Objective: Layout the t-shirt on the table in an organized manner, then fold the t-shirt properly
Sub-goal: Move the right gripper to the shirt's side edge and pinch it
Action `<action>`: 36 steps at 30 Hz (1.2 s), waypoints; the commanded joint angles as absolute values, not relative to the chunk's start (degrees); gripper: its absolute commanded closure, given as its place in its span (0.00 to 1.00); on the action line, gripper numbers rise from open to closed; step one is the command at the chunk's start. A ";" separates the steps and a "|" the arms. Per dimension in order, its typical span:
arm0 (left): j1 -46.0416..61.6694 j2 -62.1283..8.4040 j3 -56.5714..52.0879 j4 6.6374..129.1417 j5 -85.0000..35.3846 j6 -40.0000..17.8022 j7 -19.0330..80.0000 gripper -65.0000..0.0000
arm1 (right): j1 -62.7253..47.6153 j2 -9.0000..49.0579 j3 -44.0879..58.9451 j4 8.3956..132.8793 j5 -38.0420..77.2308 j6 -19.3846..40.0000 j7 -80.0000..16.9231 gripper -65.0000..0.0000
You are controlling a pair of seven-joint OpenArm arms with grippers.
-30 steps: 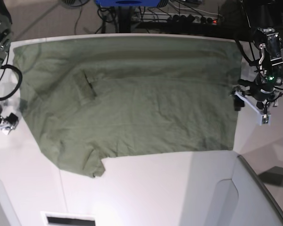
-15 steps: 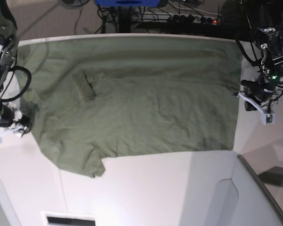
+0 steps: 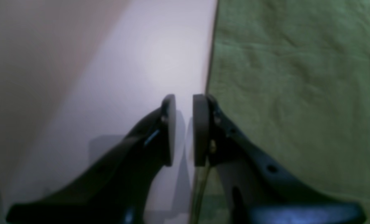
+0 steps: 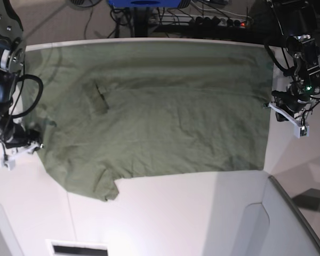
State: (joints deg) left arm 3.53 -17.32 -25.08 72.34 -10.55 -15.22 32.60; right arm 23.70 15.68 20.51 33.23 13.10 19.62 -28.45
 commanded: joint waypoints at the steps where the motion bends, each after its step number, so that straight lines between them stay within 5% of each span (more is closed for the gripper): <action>1: 2.95 -18.42 -25.36 73.10 -10.68 -15.08 31.69 0.87 | 24.57 16.04 20.44 33.45 13.41 18.24 -29.32 0.70; 6: 2.95 -18.42 -25.19 73.10 -10.68 -15.08 31.69 0.87 | 24.57 15.87 20.35 34.59 13.41 16.40 -29.41 1.00; 28: 2.86 -18.33 -25.10 73.10 -10.15 -15.08 31.69 0.87 | 8.13 5.23 22.55 81.45 13.49 16.40 -58.15 1.00; 36: 2.86 -18.33 -25.10 73.10 -10.07 -15.08 31.69 0.87 | 1.10 1.80 24.13 88.48 13.49 16.40 -61.76 1.00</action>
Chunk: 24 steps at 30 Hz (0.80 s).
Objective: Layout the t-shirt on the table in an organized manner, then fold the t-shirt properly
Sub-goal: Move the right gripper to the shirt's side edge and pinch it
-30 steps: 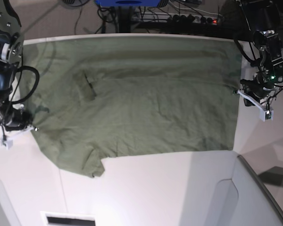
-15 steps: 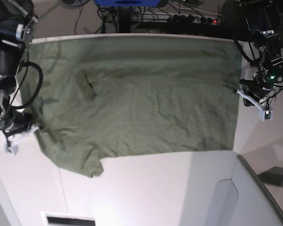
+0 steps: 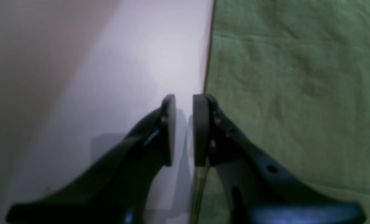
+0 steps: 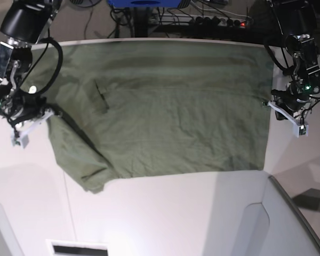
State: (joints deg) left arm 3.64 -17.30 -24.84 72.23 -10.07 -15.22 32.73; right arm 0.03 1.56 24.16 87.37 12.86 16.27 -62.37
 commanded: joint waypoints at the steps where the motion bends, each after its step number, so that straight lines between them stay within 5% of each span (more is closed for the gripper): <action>1: 2.86 -18.33 -25.10 73.10 -10.07 -15.08 31.69 0.87 | 0.57 1.54 24.13 88.22 13.49 16.40 -61.76 0.98; 3: 2.86 -18.33 -25.10 73.10 -10.07 -15.08 31.69 0.87 | 0.13 1.36 24.13 87.87 13.49 16.40 -62.81 0.82; 6: 2.86 -18.33 -25.10 73.10 -10.07 -15.08 31.69 0.87 | 0.13 1.36 24.13 89.10 13.58 16.40 -65.01 0.43; 8: 2.86 -18.33 -25.10 73.10 -10.15 -15.08 31.69 0.87 | 0.31 1.36 24.13 90.86 13.58 16.40 -63.60 0.30; 12: 2.86 -18.33 -25.10 73.01 -10.15 -15.08 31.69 0.87 | 5.49 2.15 24.04 88.57 13.23 16.40 -60.70 0.40; 17: 2.86 -18.33 -25.01 73.01 -10.42 -15.08 31.69 0.87 | 16.57 5.58 23.69 70.02 13.32 16.40 -57.45 0.56; 24: 3.03 -18.33 -25.01 73.01 -10.15 -15.08 31.69 0.87 | 24.31 9.01 23.60 49.71 13.23 16.40 -46.37 0.58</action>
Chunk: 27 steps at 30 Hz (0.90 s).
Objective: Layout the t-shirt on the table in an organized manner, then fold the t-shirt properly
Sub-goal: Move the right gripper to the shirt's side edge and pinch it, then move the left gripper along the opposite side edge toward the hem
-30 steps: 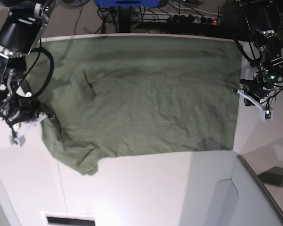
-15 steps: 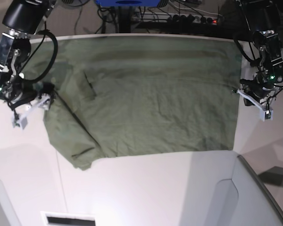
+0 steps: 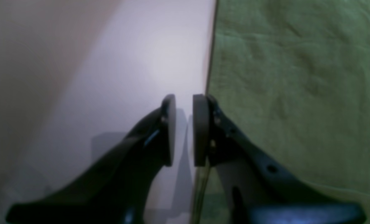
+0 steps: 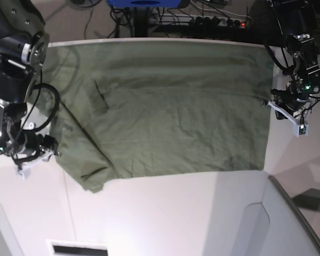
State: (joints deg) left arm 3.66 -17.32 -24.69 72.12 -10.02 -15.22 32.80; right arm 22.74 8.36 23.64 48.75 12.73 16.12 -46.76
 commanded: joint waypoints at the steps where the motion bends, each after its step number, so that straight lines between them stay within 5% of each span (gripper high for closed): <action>1: 3.03 -18.33 -25.01 73.01 -10.15 -15.08 31.69 0.87 | 24.66 9.10 23.52 47.69 13.14 16.40 -44.79 0.58; 13: 2.86 -18.42 -25.10 73.01 -10.07 -15.08 31.69 0.87 | 25.63 9.36 19.03 41.36 13.23 16.40 -40.04 0.61; 18: 2.77 -18.42 -25.10 73.01 -10.07 -15.08 31.69 0.86 | 25.71 9.19 18.77 41.54 13.23 16.31 -40.04 1.00; 27: -7.96 -20.00 -22.20 60.62 -10.07 -15.08 31.69 0.85 | 20.44 8.04 18.77 58.68 13.41 16.31 -45.93 1.00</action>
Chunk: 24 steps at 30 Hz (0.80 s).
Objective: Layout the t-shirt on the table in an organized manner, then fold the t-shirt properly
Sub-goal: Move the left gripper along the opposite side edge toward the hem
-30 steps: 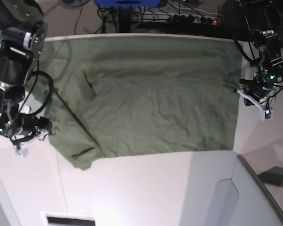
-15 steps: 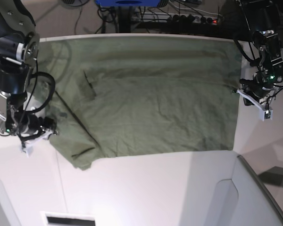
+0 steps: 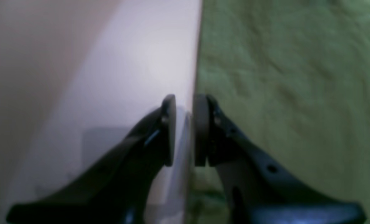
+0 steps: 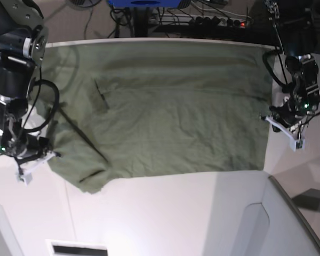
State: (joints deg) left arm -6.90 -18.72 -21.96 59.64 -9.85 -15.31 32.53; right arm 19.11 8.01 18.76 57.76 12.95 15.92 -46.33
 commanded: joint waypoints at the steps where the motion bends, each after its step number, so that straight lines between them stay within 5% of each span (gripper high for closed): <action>1: -10.07 -20.35 -22.20 57.98 -9.98 -15.08 31.69 0.85 | 19.74 7.60 18.77 60.97 13.41 16.31 -47.08 1.00; 3: -14.02 -20.79 -21.93 52.97 -9.98 -15.08 31.60 0.80 | 18.15 7.16 18.77 65.01 13.41 16.31 -48.84 1.00; 9: -20.62 -20.79 -16.57 44.79 -10.59 -15.08 31.52 0.17 | 15.69 5.32 18.77 72.22 13.41 16.31 -51.47 1.00; 11: -20.53 -20.35 -15.52 44.70 -10.59 -15.08 31.52 0.07 | 15.43 5.05 18.77 73.63 13.41 16.31 -51.82 1.00; 21: -20.35 -17.89 -15.60 41.63 -10.59 -15.08 31.43 0.35 | 15.43 5.41 18.77 74.24 13.49 16.40 -51.82 1.00; 24: -19.91 -17.54 -15.43 41.54 -10.59 -15.08 31.43 0.56 | 15.43 5.41 18.77 73.89 13.49 16.40 -51.65 1.00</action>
State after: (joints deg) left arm -19.51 -17.45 -15.55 41.34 -10.28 -14.90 30.30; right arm 14.06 4.84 18.74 73.01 13.02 16.08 -52.71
